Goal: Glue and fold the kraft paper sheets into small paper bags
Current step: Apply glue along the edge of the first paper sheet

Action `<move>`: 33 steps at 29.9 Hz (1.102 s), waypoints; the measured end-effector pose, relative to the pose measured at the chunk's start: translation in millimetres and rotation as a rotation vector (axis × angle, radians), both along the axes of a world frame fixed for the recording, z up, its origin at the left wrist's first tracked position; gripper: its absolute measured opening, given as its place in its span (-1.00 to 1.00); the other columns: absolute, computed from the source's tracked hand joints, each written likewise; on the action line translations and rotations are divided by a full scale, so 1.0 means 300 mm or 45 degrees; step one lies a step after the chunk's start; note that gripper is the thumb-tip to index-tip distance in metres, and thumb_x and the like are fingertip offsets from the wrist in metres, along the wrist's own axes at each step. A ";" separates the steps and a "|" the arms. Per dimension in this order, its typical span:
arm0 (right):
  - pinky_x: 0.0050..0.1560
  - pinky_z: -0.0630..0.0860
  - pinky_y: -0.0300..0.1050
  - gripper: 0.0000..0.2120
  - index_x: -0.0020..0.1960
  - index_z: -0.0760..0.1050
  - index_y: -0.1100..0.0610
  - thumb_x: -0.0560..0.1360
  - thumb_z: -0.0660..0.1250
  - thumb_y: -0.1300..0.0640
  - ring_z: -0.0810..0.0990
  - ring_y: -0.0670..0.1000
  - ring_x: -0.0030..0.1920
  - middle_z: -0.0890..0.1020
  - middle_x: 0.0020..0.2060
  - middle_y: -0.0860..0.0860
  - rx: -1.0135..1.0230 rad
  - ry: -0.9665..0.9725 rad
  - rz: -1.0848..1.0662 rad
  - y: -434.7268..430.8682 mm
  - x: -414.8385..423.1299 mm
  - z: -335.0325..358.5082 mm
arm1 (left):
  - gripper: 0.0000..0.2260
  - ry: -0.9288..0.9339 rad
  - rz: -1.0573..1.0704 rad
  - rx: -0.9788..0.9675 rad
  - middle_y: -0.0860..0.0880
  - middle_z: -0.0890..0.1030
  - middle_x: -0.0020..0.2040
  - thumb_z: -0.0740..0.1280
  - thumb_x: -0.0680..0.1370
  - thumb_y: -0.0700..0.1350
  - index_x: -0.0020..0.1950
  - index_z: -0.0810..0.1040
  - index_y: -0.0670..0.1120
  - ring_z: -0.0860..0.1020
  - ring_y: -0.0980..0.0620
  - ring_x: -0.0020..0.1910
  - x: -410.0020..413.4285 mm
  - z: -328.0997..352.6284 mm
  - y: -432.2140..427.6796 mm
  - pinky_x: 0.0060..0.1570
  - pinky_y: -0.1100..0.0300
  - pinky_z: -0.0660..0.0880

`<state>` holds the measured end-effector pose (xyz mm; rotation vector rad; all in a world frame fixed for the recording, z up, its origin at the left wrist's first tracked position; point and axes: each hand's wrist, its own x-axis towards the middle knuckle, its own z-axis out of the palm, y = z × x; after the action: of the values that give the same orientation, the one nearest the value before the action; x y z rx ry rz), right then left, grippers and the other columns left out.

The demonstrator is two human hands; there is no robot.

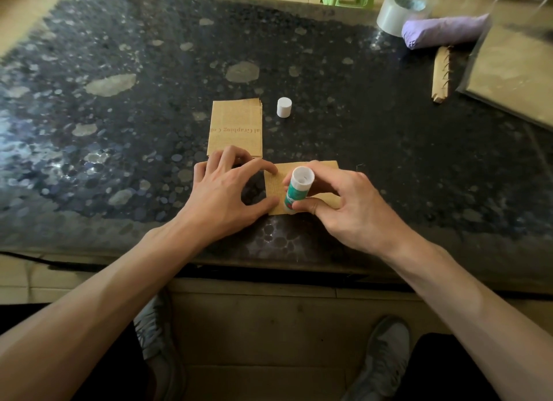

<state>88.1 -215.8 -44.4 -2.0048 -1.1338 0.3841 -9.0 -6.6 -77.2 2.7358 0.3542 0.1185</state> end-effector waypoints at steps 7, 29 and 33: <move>0.05 0.53 -0.44 -0.68 0.13 0.53 -0.06 0.47 0.58 -0.05 0.63 -0.32 0.05 0.60 -0.03 -0.33 0.112 -0.129 -0.162 0.014 -0.056 -0.015 | -0.49 -0.018 0.003 -0.013 0.07 0.32 0.34 0.32 0.46 0.37 0.39 0.39 0.33 0.18 0.01 0.42 0.000 0.002 -0.001 0.39 -0.05 0.13; 0.19 0.64 0.02 -0.75 0.21 0.58 0.08 0.55 0.50 0.18 0.69 -0.06 0.13 0.68 0.06 -0.09 0.201 0.112 -0.290 -0.021 0.081 0.019 | -0.53 -0.020 0.001 -0.056 0.10 0.31 0.31 0.34 0.47 0.34 0.36 0.43 0.33 0.20 0.01 0.41 -0.001 0.012 -0.003 0.42 -0.06 0.10; 0.22 0.61 -0.01 -0.69 0.28 0.53 -0.06 0.57 0.49 0.09 0.62 -0.13 0.18 0.63 0.10 -0.20 0.014 -0.018 -0.223 0.015 0.056 -0.008 | -0.53 -0.007 0.004 -0.053 0.09 0.31 0.32 0.34 0.47 0.35 0.37 0.42 0.33 0.20 0.02 0.41 0.000 0.013 -0.003 0.40 -0.05 0.11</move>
<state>105.1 -211.2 -46.8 -2.0804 -0.9577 0.2737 -9.1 -7.4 -73.3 2.6934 0.3551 0.1179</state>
